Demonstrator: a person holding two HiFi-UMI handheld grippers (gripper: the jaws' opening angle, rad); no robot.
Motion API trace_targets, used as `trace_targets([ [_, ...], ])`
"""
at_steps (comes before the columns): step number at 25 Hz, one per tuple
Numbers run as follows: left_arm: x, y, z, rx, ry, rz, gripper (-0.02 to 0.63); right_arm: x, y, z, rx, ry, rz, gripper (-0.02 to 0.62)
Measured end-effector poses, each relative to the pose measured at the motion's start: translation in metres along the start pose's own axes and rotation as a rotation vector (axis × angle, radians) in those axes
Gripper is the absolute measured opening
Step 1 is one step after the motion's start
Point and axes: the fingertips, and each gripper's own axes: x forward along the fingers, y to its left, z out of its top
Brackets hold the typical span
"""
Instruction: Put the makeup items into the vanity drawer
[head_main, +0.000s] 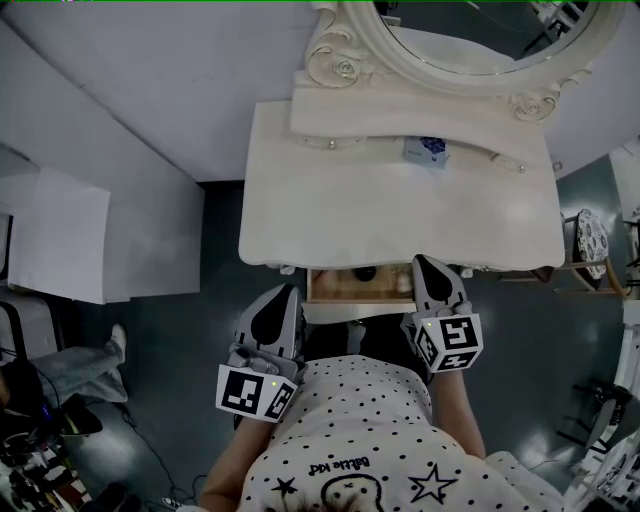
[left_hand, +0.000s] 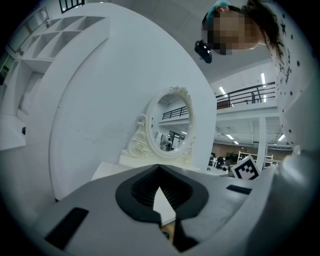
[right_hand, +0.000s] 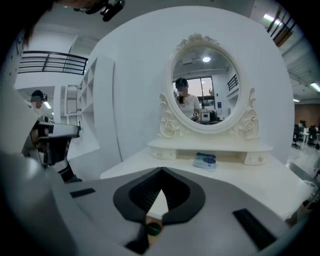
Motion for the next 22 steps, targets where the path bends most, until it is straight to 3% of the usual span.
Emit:
trace_targets([
  [8, -0.005, 0.001, 0.004, 0.011, -0.022, 0.003, -0.005, -0.058, 0.022, 0.065, 0.034, -0.179, 0.029, 0.008],
  [22, -0.009, 0.0, 0.008, 0.035, -0.035, 0.006, -0.005, -0.068, 0.05, 0.051, 0.091, -0.184, 0.087, 0.008],
])
